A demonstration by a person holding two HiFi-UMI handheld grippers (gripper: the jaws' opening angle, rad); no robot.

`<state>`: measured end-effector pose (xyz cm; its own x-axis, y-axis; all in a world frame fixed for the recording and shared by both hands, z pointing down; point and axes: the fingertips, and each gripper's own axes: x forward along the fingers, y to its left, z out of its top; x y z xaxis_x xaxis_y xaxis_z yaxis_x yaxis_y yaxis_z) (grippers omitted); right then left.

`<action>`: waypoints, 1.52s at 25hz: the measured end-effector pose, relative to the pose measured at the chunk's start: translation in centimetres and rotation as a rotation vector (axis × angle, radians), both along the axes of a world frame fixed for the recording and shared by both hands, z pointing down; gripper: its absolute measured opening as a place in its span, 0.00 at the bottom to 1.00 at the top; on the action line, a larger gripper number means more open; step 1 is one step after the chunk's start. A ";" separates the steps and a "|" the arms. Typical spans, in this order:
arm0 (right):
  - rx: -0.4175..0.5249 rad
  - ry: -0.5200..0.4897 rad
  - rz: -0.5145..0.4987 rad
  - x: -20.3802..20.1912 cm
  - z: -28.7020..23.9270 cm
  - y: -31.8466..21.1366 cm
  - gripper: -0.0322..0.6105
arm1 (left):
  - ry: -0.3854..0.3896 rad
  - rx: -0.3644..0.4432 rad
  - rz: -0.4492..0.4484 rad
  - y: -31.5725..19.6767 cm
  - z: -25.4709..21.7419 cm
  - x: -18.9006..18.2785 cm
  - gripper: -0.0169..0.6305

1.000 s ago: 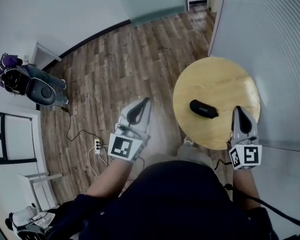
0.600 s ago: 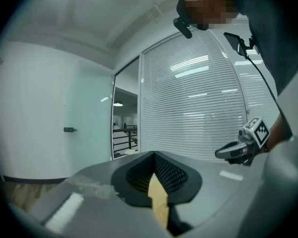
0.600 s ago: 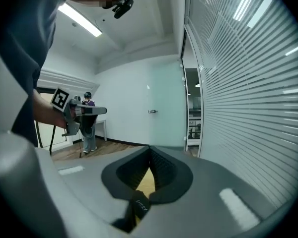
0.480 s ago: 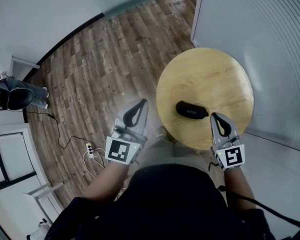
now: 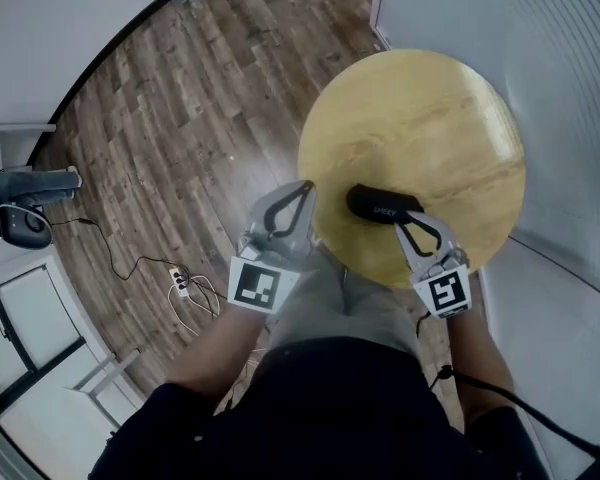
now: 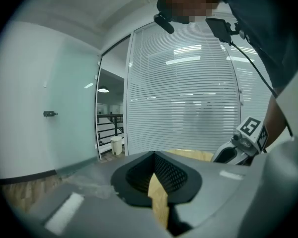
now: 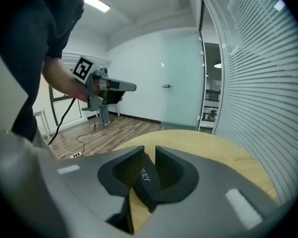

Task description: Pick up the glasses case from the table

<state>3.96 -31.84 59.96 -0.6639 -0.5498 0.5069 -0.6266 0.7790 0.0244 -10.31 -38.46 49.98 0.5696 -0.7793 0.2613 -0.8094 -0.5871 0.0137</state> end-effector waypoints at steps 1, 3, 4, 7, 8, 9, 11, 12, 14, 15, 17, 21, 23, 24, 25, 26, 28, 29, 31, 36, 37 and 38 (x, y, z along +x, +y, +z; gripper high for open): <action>0.000 0.020 -0.017 -0.3 0.8 -0.3 0.18 | 0.003 -0.006 0.005 -0.4 0.7 0.1 0.03; -0.009 0.055 -0.065 -0.9 2.7 -0.8 0.26 | 0.011 -0.023 0.004 -1.1 2.2 0.2 0.03; -0.022 0.067 -0.095 -1.3 3.7 -0.9 0.30 | 0.011 -0.031 0.004 -1.4 3.0 0.1 0.03; -0.078 0.103 -0.195 -2.1 7.1 -0.5 0.48 | 0.005 -0.064 0.009 -1.6 5.1 0.1 0.03; -0.089 0.121 -0.226 -2.3 8.2 -0.3 0.54 | 0.000 -0.079 0.011 -1.5 5.9 0.0 0.03; -0.094 0.141 -0.250 -2.4 9.0 -0.2 0.57 | -0.005 -0.093 0.012 -1.3 6.5 -0.1 0.03; -0.093 0.170 -0.273 -2.5 9.9 -0.5 0.62 | -0.012 -0.113 0.011 -1.1 7.6 -0.3 0.03; -0.090 0.186 -0.279 -2.6 10.3 -0.8 0.64 | -0.015 -0.122 0.010 -1.1 7.9 -0.4 0.03; -0.080 0.236 -0.297 -2.5 11.0 -1.1 0.64 | -0.016 -0.128 0.007 -1.2 8.3 -0.4 0.03; -0.073 0.265 -0.309 -2.6 11.3 -1.2 0.64 | -0.015 -0.126 0.006 -1.2 8.3 -0.4 0.03; -0.060 0.309 -0.331 -2.8 11.7 -1.2 0.64 | -0.009 -0.121 0.005 -1.3 8.0 -0.5 0.03; -0.060 0.341 -0.365 -3.2 12.1 -1.6 0.64 | -0.012 -0.125 0.005 -1.6 7.5 -1.0 0.03; -0.068 0.372 -0.378 -3.3 12.7 -1.7 0.64 | -0.018 -0.141 -0.002 -1.5 8.0 -1.5 0.03; -0.069 0.400 -0.384 -3.3 13.1 -1.7 0.65 | -0.022 -0.150 -0.008 -1.3 8.4 -1.8 0.03; -0.068 0.428 -0.390 -3.4 13.6 -1.5 0.66 | -0.023 -0.158 -0.017 -1.0 8.8 -2.1 0.03; -0.069 0.447 -0.394 -3.5 14.0 -1.4 0.67 | -0.023 -0.162 -0.025 -0.8 9.0 -2.3 0.03; -0.089 0.448 -0.385 -3.5 14.3 -1.2 0.66 | -0.019 -0.159 -0.032 -0.4 9.0 -2.4 0.03; -0.106 0.430 -0.370 -3.6 14.2 -1.2 0.65 | -0.017 -0.151 -0.030 -0.4 8.8 -2.3 0.03; -0.132 0.383 -0.335 -3.9 13.8 -1.2 0.64 | -0.009 -0.133 -0.023 -0.4 8.2 -2.2 0.03; -0.119 0.340 -0.275 -3.8 11.6 -1.0 0.63 | -0.006 -0.095 -0.009 -0.1 6.2 -2.0 0.03; -0.116 0.333 -0.264 -3.6 11.2 -1.0 0.62 | -0.008 -0.086 -0.006 -0.1 5.8 -1.9 0.03; -0.111 0.325 -0.253 -3.5 10.6 -1.0 0.62 | -0.009 -0.076 -0.005 -0.1 5.4 -1.8 0.03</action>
